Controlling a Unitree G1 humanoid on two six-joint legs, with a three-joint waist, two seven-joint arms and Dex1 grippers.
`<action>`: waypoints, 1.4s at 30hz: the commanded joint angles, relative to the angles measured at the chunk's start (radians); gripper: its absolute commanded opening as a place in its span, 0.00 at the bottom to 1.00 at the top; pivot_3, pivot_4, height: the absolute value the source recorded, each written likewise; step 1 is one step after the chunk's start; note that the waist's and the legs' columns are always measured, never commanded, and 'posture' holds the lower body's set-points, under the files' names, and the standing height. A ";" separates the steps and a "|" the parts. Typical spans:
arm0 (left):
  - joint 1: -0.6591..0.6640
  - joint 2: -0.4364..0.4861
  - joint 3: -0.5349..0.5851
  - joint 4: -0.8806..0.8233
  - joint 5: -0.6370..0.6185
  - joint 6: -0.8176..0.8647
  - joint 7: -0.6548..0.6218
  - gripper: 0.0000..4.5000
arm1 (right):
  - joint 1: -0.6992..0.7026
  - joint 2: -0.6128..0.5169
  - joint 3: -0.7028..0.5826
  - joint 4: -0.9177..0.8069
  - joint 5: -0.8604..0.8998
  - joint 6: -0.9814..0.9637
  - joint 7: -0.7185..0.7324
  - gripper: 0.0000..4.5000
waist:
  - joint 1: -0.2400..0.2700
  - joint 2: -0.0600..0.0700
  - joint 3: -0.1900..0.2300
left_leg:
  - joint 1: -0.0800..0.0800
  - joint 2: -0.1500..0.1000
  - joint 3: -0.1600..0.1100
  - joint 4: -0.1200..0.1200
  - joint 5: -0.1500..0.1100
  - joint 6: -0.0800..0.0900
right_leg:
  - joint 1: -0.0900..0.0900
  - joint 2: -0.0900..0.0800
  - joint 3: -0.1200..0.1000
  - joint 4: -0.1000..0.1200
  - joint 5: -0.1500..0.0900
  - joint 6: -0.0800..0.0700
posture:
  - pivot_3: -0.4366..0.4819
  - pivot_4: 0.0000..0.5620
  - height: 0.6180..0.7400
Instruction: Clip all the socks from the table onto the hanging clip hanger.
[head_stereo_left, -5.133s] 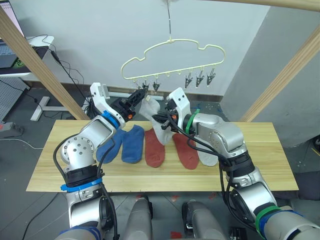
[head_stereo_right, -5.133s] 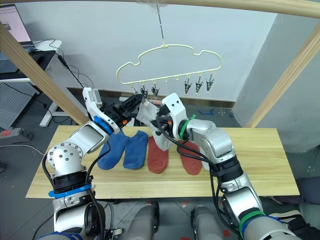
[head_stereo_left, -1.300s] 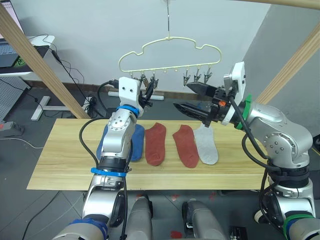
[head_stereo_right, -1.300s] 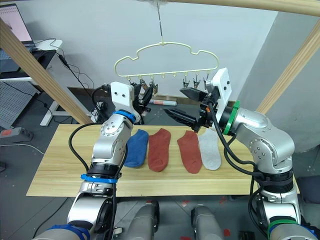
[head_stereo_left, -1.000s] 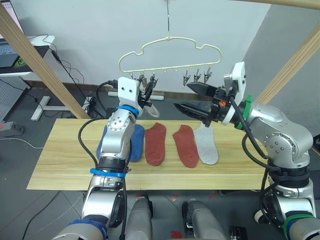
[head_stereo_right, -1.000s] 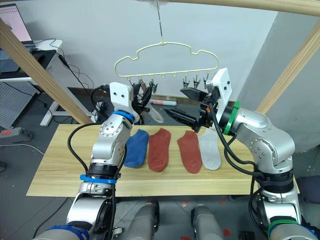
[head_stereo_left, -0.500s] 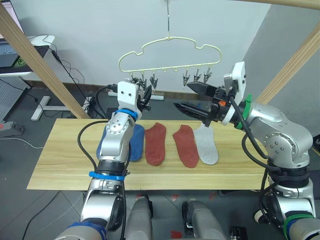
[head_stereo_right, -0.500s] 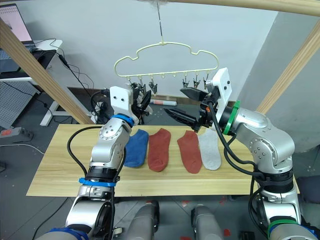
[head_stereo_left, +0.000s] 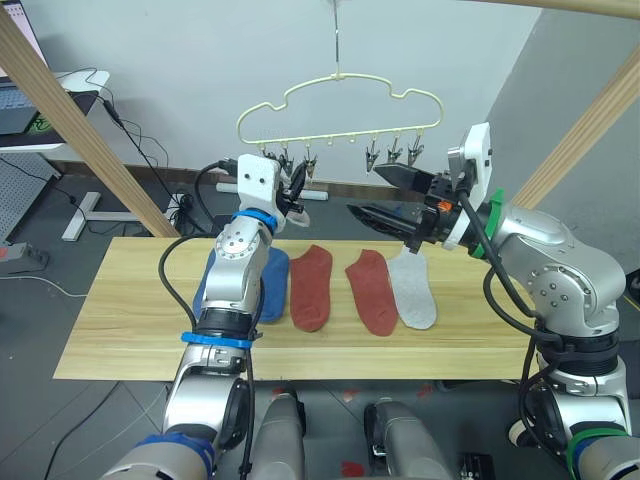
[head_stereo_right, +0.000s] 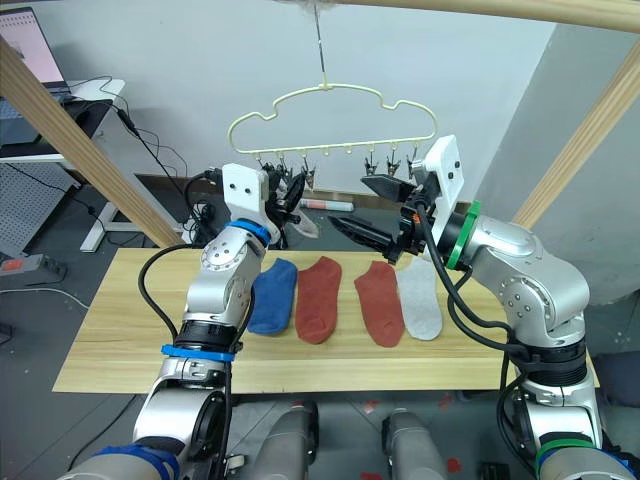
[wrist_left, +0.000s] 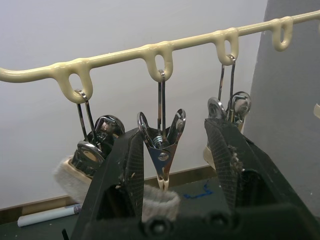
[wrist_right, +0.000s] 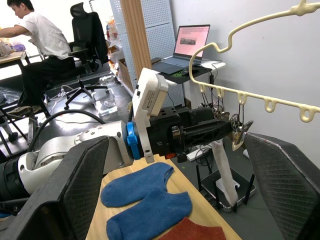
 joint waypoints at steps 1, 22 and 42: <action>-0.026 0.005 0.009 -0.008 0.009 -0.035 0.000 0.47 | -0.011 -0.006 -0.015 -0.032 0.021 -0.011 0.001 1.00 | 0.000 0.000 0.000 | 0.000 0.000 0.000 0.000 0.000 0.000 | 0.000 0.000 0.000 0.000 0.000 0.000 | 0.48 0.46 1.00; -0.033 0.014 0.010 0.007 0.023 -0.074 -0.003 0.20 | -0.009 -0.004 -0.010 -0.028 0.020 -0.014 0.004 1.00 | -0.001 0.000 0.000 | 0.000 0.000 0.000 0.000 0.000 0.000 | 0.000 0.000 0.000 0.000 0.000 0.000 | 0.48 0.46 1.00; -0.010 0.072 0.015 -0.144 -0.100 0.257 -0.124 0.02 | 0.185 -0.167 0.291 0.323 -0.420 -0.142 -0.037 1.00 | -0.010 0.000 0.000 | 0.001 0.000 0.001 0.000 0.000 0.000 | 0.000 0.000 0.001 0.000 -0.001 0.002 | 0.48 0.45 1.00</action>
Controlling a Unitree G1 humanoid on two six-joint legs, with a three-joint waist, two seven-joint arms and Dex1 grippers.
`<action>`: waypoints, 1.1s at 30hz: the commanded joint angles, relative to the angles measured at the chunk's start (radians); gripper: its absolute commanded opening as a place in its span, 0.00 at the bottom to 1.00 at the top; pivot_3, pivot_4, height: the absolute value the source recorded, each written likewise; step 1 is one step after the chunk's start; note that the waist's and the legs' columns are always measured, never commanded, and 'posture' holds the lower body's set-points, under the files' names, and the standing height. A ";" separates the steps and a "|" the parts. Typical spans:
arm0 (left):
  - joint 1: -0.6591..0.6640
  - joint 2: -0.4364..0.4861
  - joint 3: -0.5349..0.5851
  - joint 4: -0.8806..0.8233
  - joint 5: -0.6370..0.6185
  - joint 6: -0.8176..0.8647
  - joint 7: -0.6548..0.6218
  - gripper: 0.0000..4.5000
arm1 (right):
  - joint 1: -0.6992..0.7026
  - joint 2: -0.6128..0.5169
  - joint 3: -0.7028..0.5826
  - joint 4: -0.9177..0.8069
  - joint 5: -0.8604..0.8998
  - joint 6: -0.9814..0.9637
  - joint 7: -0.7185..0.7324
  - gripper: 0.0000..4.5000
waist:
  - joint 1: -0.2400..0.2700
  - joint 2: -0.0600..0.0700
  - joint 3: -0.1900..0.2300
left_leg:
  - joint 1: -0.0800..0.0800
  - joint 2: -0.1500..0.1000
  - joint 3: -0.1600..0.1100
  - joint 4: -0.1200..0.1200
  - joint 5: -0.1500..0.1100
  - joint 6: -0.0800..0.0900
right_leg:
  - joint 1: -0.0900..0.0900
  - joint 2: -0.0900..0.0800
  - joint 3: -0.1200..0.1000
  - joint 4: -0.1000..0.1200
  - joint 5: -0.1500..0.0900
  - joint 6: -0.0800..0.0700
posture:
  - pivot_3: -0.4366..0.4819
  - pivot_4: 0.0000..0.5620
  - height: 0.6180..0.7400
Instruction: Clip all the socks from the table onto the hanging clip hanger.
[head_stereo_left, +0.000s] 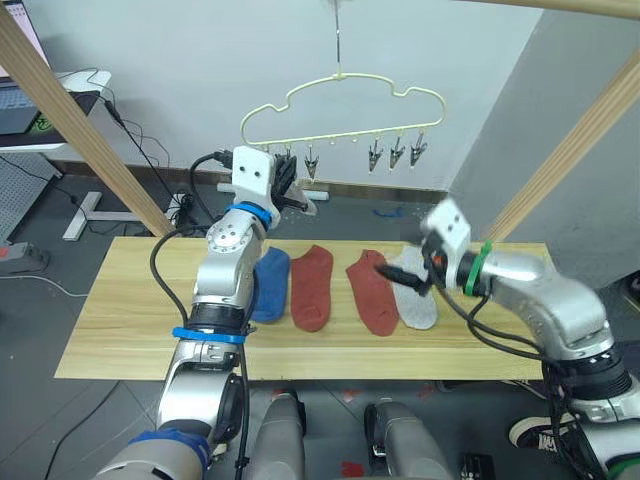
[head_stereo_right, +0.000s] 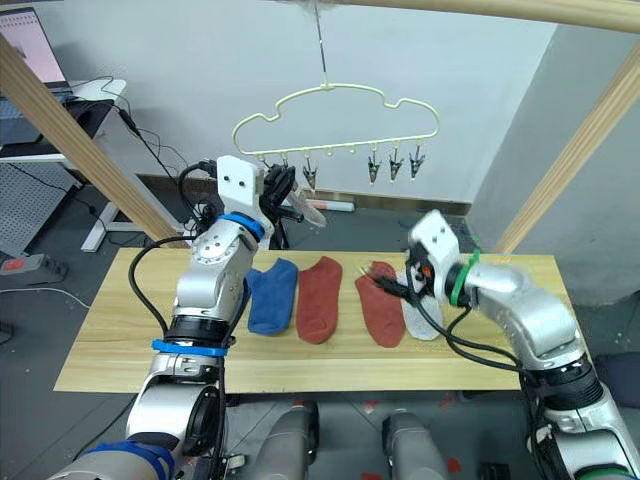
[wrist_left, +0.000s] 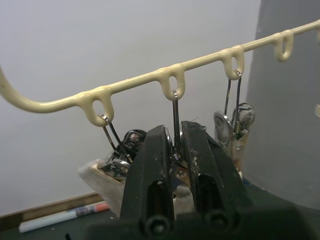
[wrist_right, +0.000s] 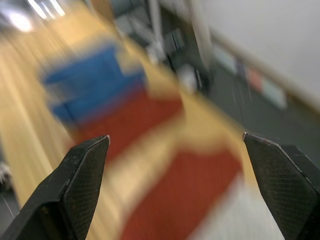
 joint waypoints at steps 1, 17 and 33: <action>0.003 0.023 0.005 -0.093 -0.068 0.142 -0.059 0.02 | -0.045 0.025 0.038 0.183 -0.121 -0.099 -0.018 1.00 | -0.012 0.000 0.000 | 0.001 0.000 0.001 0.000 0.000 0.000 | 0.000 0.000 0.001 0.000 0.000 0.000 | 0.48 0.45 1.00; 0.061 0.052 0.035 -0.230 -0.098 0.275 -0.051 0.02 | -0.292 0.247 0.053 0.990 -0.374 -0.459 -0.026 1.00 | -0.017 0.000 0.000 | 0.002 0.000 0.001 -0.001 0.001 0.000 | 0.000 0.000 0.001 0.000 0.002 -0.004 | 0.56 0.48 1.00; 0.081 0.057 0.043 -0.271 -0.120 0.327 -0.044 0.02 | -0.180 0.196 -0.003 0.902 -0.387 -0.441 0.063 0.01 | 0.005 0.000 0.000 | 0.013 0.000 -0.001 -0.001 0.000 0.000 | 0.014 0.000 -0.001 -0.002 0.000 0.001 | 0.60 0.44 1.00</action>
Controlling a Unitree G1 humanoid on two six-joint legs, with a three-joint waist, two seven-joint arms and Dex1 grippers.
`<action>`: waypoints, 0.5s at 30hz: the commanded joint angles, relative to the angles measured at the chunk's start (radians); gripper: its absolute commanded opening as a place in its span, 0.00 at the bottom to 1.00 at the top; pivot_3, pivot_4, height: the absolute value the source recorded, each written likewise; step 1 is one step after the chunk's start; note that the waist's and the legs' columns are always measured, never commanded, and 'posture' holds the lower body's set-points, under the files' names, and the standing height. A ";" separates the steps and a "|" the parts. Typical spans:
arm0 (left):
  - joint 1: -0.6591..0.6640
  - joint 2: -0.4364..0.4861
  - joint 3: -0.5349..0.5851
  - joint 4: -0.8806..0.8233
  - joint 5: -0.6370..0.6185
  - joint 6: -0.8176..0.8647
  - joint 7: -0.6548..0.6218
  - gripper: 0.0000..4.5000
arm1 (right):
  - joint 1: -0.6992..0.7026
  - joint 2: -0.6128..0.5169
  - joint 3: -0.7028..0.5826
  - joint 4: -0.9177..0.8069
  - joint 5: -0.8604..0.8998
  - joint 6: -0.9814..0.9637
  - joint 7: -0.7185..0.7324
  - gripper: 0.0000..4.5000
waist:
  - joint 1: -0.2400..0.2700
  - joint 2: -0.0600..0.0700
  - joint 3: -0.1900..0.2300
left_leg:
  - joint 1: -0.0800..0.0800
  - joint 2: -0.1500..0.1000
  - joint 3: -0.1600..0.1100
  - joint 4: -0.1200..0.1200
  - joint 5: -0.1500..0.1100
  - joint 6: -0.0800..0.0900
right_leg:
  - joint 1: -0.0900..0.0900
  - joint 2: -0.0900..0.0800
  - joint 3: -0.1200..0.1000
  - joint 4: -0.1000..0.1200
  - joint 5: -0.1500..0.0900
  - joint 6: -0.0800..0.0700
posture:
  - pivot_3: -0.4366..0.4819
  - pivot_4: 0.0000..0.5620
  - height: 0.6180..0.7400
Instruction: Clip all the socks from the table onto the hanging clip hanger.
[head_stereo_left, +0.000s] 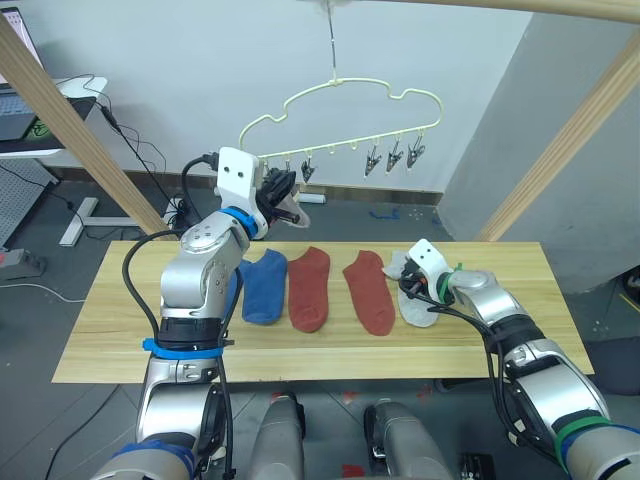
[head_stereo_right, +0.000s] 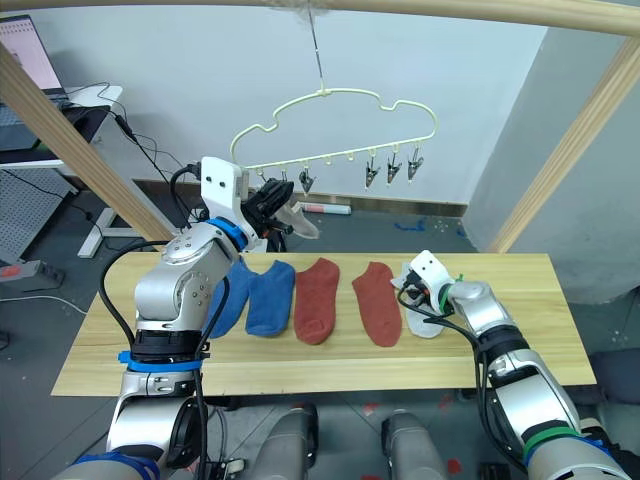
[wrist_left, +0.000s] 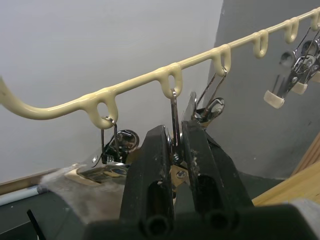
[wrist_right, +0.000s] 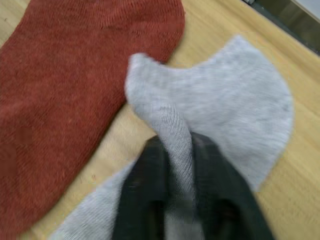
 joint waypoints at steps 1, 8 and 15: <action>0.002 -0.001 0.019 -0.028 -0.028 0.030 0.003 0.02 | 0.072 -0.033 -0.031 -0.069 0.002 0.043 0.018 0.01 | 0.003 0.000 0.000 | 0.002 0.000 0.000 0.000 0.000 0.000 | 0.001 0.000 0.000 -0.001 0.000 0.000 | 0.60 0.44 1.00; -0.001 -0.029 0.077 -0.058 -0.128 0.146 0.043 0.02 | 0.202 -0.088 -0.065 -0.472 0.014 0.139 0.031 0.01 | 0.002 0.000 0.000 | 0.002 0.000 0.000 -0.001 0.000 0.000 | 0.001 0.000 0.000 -0.001 0.000 0.000 | 0.61 0.41 1.00; -0.009 -0.058 0.176 -0.071 -0.286 0.339 0.105 0.02 | 0.312 -0.105 -0.092 -0.963 0.041 0.228 0.015 0.01 | 0.001 0.000 0.000 | 0.002 0.000 -0.001 -0.002 0.000 -0.001 | 0.001 0.000 0.000 -0.001 0.000 0.001 | 0.56 0.39 1.00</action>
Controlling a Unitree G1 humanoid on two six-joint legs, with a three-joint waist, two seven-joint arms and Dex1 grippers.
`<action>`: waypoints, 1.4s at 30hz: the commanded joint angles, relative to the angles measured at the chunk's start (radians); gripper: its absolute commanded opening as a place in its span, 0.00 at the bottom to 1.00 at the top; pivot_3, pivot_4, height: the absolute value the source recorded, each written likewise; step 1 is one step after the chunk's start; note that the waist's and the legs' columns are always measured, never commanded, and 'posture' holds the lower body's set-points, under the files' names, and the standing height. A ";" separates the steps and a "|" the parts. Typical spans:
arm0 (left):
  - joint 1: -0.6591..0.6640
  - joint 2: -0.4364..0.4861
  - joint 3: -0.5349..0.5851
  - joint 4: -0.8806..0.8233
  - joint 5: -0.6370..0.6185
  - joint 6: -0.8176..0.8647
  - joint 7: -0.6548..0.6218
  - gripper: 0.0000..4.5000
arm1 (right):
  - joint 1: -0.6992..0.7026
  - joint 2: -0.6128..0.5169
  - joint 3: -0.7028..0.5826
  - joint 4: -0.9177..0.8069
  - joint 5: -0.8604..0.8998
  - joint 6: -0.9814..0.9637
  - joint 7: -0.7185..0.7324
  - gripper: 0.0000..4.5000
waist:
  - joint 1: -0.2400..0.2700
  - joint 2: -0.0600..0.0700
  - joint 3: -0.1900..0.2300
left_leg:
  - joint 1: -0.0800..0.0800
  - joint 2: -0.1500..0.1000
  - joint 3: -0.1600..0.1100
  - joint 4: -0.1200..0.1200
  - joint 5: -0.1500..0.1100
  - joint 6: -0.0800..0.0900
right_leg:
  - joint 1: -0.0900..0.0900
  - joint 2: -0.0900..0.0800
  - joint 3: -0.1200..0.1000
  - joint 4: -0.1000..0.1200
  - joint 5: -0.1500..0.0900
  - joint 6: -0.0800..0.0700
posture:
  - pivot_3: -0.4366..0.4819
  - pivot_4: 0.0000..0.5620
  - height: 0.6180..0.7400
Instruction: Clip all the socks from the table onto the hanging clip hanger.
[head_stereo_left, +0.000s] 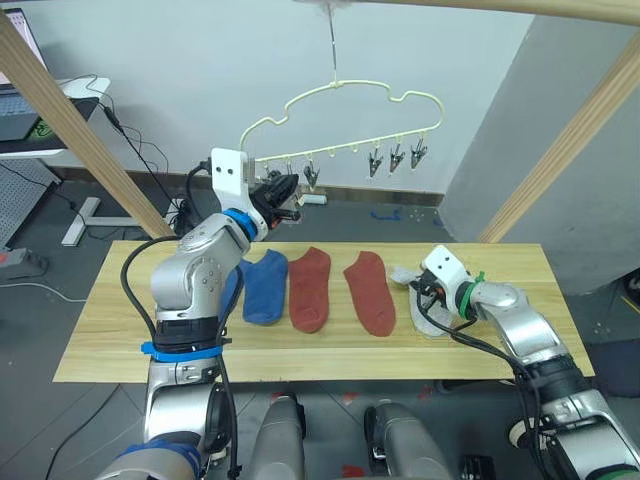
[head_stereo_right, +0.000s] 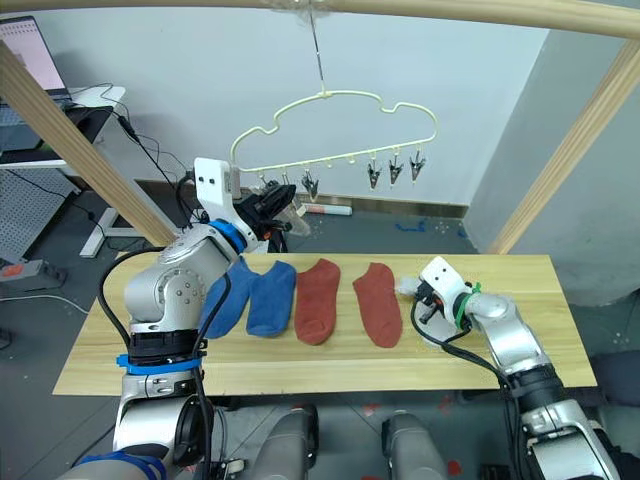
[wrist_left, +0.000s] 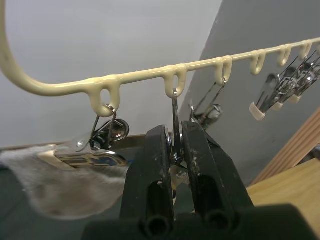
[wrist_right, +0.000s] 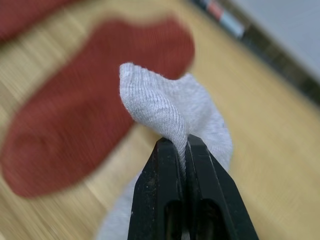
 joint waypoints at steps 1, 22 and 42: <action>0.000 -0.015 0.068 -0.010 -0.101 0.122 0.044 0.02 | 0.028 -0.002 -0.031 -0.249 0.028 0.037 -0.015 0.01 | 0.000 0.000 0.000 | 0.000 0.000 0.000 0.000 0.000 0.000 | 0.000 0.000 0.000 0.000 0.000 0.000 | 0.55 0.39 1.00; -0.066 -0.074 0.235 0.029 -0.473 0.360 0.229 0.02 | -0.076 0.253 0.116 -0.474 0.025 0.099 -0.177 0.01 | -0.002 -0.001 0.000 | -0.001 0.000 -0.003 0.001 0.001 -0.001 | 0.000 -0.001 -0.002 -0.002 0.000 0.000 | 0.52 0.39 1.00; -0.075 -0.062 0.221 0.039 -0.551 0.345 0.248 0.02 | -0.087 0.262 0.127 -0.405 -0.013 0.035 -0.220 0.01 | -0.001 -0.001 0.000 | -0.004 0.000 -0.005 0.000 0.001 -0.001 | 0.000 -0.001 -0.004 -0.005 0.000 -0.001 | 0.51 0.40 1.00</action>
